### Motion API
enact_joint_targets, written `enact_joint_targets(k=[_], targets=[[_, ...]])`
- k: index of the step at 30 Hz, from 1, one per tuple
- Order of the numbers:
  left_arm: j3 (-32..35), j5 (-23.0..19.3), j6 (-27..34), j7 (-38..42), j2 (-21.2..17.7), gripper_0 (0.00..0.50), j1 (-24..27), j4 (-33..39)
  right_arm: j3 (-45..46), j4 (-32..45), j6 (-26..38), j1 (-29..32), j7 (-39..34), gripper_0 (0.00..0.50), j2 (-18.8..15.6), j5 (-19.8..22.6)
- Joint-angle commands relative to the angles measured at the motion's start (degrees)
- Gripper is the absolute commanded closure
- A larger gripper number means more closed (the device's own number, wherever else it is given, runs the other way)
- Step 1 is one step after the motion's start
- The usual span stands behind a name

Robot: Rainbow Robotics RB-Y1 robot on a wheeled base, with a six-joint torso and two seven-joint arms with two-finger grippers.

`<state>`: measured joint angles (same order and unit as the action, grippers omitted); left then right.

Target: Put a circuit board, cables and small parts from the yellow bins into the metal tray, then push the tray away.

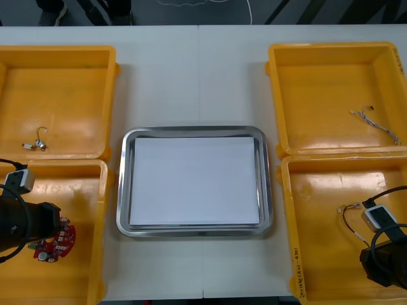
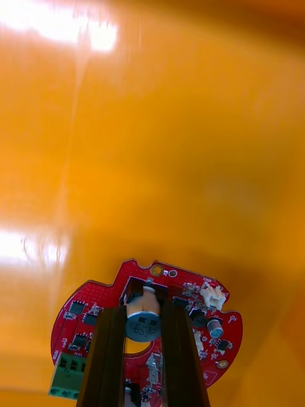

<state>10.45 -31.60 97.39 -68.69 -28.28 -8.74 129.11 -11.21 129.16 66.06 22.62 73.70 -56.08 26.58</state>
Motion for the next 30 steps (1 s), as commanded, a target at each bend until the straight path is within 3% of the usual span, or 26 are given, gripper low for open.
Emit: enact_joint_targets(k=[1,2,5,7,19,21,23,24,25,30], targets=[[1.5,0.7,-0.9,-0.5,-0.1,0.5,4.8,-3.2,-0.3,0.0,-0.8,0.4,1.0,0.328,-2.0,-0.2],[1.5,0.7,-0.9,-0.5,-0.1,0.5,5.1,-3.7,-0.3,0.0,-0.8,0.3,1.1,0.29,-1.9,-0.2],[1.5,0.6,-1.1,-0.9,-0.1,0.5,6.4,-5.8,-0.3,0.1,-0.8,0.0,1.3,0.083,-1.9,0.1],[1.4,0.7,-1.2,-1.1,-0.2,0.5,6.8,-6.2,-0.3,0.1,-0.8,-0.3,1.4,0.01,-1.9,0.2],[1.4,0.3,-2.3,-2.1,-0.1,0.488,7.2,-8.7,-0.1,3.9,0.5,-3.1,2.6,0.0,-1.9,0.1],[1.5,0.2,-2.2,-2.2,-0.1,0.439,7.2,-8.9,-0.1,4.3,1.1,-3.8,3.1,0.0,-1.9,0.4],[1.5,0.2,-2.3,-2.1,-0.1,0.312,7.2,-8.9,-0.1,4.4,1.9,-4.7,4.0,0.0,-1.9,0.8],[1.4,0.3,-2.2,-2.1,-0.1,0.275,7.2,-8.9,-0.1,4.5,1.9,-4.9,4.3,0.0,-1.9,1.0],[1.5,0.2,-2.2,-2.1,-0.1,0.193,7.2,-8.9,-0.1,4.5,1.9,-5.0,4.8,0.0,-1.9,1.2],[1.7,0.0,-2.1,-2.0,-0.1,0.014,7.2,-8.8,-0.1,4.1,1.9,-5.4,6.2,0.0,-1.9,3.2]])
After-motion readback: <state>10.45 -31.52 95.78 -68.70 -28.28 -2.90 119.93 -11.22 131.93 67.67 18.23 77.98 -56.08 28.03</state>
